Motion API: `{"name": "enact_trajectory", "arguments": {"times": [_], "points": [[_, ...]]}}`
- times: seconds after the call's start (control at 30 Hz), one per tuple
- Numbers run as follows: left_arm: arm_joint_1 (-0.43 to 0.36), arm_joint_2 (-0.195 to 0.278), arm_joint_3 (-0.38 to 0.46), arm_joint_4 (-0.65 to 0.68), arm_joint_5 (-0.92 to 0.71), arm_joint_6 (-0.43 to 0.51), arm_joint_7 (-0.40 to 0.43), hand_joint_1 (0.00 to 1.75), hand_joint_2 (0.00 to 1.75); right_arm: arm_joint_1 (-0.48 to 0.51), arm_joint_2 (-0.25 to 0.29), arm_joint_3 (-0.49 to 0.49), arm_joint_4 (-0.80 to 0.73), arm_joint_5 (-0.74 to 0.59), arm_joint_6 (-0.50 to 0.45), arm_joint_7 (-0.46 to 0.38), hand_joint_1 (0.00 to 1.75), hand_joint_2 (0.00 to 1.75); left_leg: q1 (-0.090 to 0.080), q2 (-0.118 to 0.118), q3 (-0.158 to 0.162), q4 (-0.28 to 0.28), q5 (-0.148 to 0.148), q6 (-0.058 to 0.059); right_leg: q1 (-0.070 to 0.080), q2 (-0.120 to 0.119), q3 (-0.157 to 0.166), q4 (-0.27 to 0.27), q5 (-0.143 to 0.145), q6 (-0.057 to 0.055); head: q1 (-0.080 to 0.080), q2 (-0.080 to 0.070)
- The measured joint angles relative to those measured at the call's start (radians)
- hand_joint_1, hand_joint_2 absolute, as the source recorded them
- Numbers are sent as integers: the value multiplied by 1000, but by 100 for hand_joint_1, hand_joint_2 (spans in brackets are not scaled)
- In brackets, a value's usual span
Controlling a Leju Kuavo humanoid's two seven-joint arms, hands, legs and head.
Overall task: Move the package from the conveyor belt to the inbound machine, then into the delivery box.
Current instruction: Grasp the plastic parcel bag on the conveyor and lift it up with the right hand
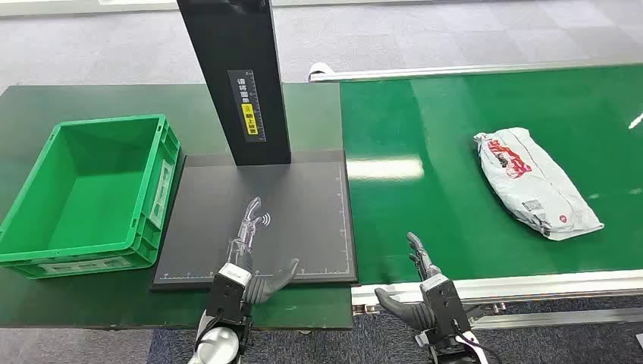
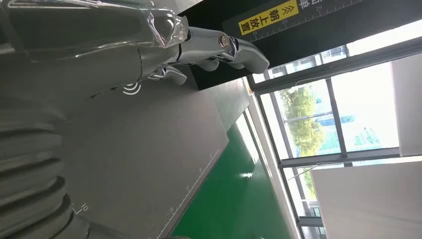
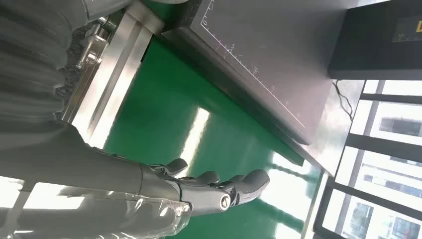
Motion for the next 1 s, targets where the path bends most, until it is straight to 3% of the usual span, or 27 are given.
{"name": "enact_trajectory", "arguments": {"times": [0.17, 0.53, 0.87, 1.0], "points": [[0, -1, 0, 0, -1, 0, 2, 0, 175, 2, 0, -2, -12, 42, -21, 17, 0, 175, 0, 0, 0, 0, 0, 0, 0, 0, 0, 0, 0, 0, 0, 0], [-8, -12, 0, 11, 24, 21, 15, 0, 175, -50, -40, -74, -17, 409, -173, 144, 0, 175, 0, 0, 0, 0, 0, 0, 0, 0, 0, 0, 0, 0, 0, 0], [-15, -17, 0, 18, 32, 25, 19, 0, 175, -85, -58, -103, 6, 462, -198, 170, 0, 175, 0, 0, 0, 0, 0, 0, 0, 0, 0, 0, 0, 0, 0, 0], [-22, -21, 0, 28, 47, 27, 22, 0, 175, -131, -77, -115, 70, 672, -277, 253, 0, 175, 0, 0, 0, 0, 0, 0, 0, 0, 0, 0, 0, 0, 0, 0]]}}
